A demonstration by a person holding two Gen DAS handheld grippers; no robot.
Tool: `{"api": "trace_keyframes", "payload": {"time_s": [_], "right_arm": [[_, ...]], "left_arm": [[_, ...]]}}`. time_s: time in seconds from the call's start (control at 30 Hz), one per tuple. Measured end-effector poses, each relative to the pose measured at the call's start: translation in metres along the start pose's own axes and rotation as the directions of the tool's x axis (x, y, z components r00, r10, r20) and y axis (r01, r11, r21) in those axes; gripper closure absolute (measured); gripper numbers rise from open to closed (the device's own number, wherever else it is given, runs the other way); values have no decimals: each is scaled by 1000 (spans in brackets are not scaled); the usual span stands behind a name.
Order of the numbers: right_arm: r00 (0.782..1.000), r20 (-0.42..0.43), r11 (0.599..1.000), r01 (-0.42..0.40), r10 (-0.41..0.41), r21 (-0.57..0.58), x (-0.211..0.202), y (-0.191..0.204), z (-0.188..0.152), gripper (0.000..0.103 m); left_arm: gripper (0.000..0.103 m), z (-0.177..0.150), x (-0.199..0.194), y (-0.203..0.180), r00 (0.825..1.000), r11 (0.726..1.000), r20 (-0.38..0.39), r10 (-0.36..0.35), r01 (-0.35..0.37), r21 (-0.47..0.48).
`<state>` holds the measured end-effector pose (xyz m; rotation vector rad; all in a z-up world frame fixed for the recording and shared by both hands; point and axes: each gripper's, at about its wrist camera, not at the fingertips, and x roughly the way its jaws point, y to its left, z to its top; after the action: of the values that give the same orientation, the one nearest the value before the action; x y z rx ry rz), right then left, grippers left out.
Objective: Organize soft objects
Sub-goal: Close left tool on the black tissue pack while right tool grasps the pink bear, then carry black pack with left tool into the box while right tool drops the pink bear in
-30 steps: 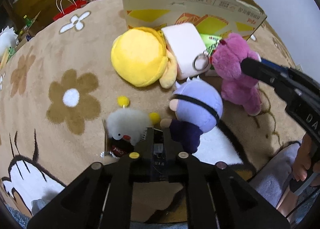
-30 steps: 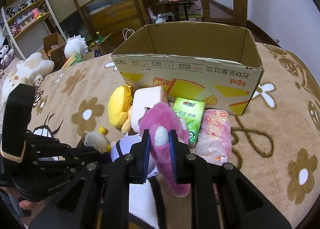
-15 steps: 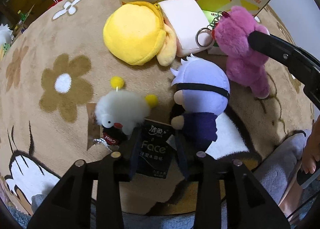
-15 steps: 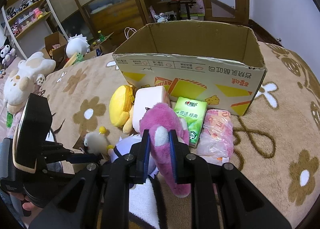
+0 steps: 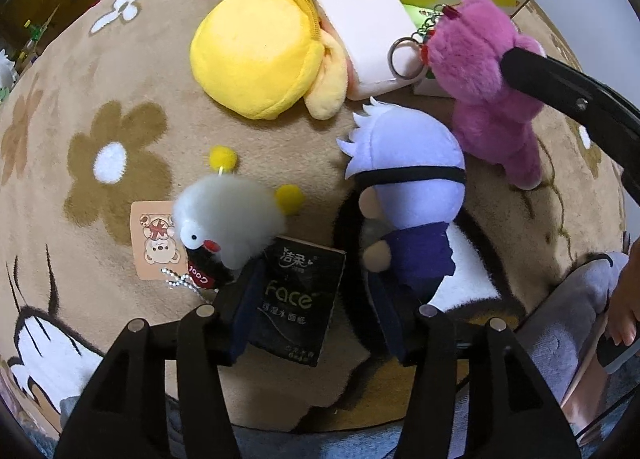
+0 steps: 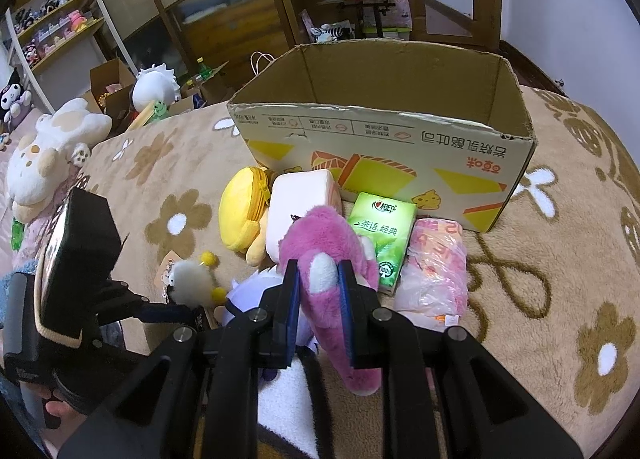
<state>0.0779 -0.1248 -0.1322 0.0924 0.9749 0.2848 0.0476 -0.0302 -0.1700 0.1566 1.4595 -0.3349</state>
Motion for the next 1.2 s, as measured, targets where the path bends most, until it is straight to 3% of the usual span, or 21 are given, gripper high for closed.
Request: {"api": "trace_keyframes", "payload": {"time_s": [0.23, 0.3, 0.33, 0.43, 0.6, 0.73, 0.83, 0.93, 1.2], "right_arm": [[1000, 0, 1000, 1, -1, 1, 0, 0, 0, 84], [1000, 0, 1000, 1, -1, 0, -1, 0, 0, 84], [1000, 1, 1000, 1, -1, 1, -1, 0, 0, 84], [1000, 4, 1000, 7, -7, 0, -1, 0, 0, 84], [999, 40, 1000, 25, -26, 10, -10, -4, 3, 85], [995, 98, 999, 20, -24, 48, -28, -13, 6, 85], [988, 152, 997, 25, -36, 73, -45, -19, 9, 85], [980, 196, 995, 27, -45, 94, -57, -24, 14, 86], [949, 309, 995, 41, -69, 95, -89, -25, 29, 86]], "left_arm": [[53, 5, 3, 15, 1000, 999, -12, -4, 3, -40], [60, 5, 8, 19, 999, 998, -33, 21, -23, -50], [72, 5, 12, 22, 999, 998, -48, 27, -30, -61], [84, 6, 14, 26, 998, 997, -57, 3, -8, -83], [84, 4, -1, 16, 1000, 999, 16, 21, -20, -43], [84, -1, -32, 18, 990, 999, 140, 10, -4, -43], [84, 0, -56, 15, 968, 999, 251, 23, -15, -34], [84, 0, -79, 9, 934, 999, 354, 39, -30, -31], [84, 18, -129, 7, 826, 996, 555, 94, -80, -48]]}}
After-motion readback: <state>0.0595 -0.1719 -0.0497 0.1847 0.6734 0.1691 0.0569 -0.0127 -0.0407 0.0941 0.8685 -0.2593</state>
